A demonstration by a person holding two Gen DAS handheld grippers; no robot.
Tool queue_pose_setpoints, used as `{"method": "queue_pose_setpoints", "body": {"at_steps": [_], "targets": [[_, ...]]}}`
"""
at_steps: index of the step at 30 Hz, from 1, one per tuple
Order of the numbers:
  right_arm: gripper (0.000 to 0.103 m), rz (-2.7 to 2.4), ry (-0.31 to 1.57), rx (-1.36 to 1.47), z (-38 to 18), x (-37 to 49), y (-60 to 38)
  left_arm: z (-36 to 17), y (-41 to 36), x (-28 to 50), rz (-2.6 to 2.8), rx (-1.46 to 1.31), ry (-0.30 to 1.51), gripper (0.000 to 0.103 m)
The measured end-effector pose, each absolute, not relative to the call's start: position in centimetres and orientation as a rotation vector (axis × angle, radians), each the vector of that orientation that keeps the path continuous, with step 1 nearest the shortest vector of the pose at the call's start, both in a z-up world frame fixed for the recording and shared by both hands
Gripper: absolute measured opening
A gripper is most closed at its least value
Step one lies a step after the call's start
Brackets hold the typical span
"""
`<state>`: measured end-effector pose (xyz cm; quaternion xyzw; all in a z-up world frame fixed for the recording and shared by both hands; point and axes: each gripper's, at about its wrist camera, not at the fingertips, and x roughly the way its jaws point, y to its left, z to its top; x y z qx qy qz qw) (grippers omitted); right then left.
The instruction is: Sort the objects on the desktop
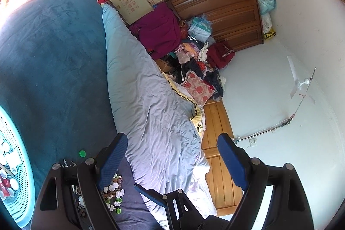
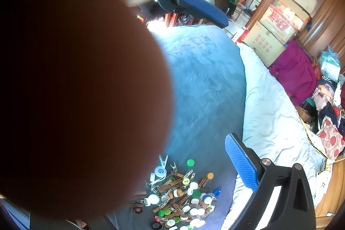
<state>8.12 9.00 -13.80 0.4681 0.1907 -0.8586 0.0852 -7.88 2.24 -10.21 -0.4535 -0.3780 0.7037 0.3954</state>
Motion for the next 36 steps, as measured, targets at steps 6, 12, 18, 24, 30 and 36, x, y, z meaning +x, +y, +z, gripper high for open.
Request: {"method": "queue_pose_setpoints", "body": {"at_steps": [6,12,18,24,30,36], "targets": [[0.1,-2.545,0.536,1.455,-15.3,9.7,10.7,-11.3,3.7,-7.6,1.842,-1.169,-0.878,0.09],[0.1,-2.534,0.308,1.703,-21.1,15.0,18.7,-15.6,8.3,-6.2,2.022,-1.263,-0.5,0.09],[0.099,-2.511,0.072,1.99,-27.3,23.3,27.4,-27.5,15.4,-3.0,2.035,-1.497,-0.001,0.09],[0.099,-2.485,-0.129,2.08,-30.1,25.1,33.0,-40.4,15.6,-2.1,2.03,-1.858,-0.093,0.08],[0.098,-2.41,-0.179,2.081,-34.9,26.0,34.7,-47.0,15.4,-1.8,2.143,-2.002,-0.242,0.076],[0.09,-2.343,-0.219,2.096,-39.1,26.0,37.1,-50.5,15.6,-2.2,2.214,-2.084,-0.317,0.056]]}}
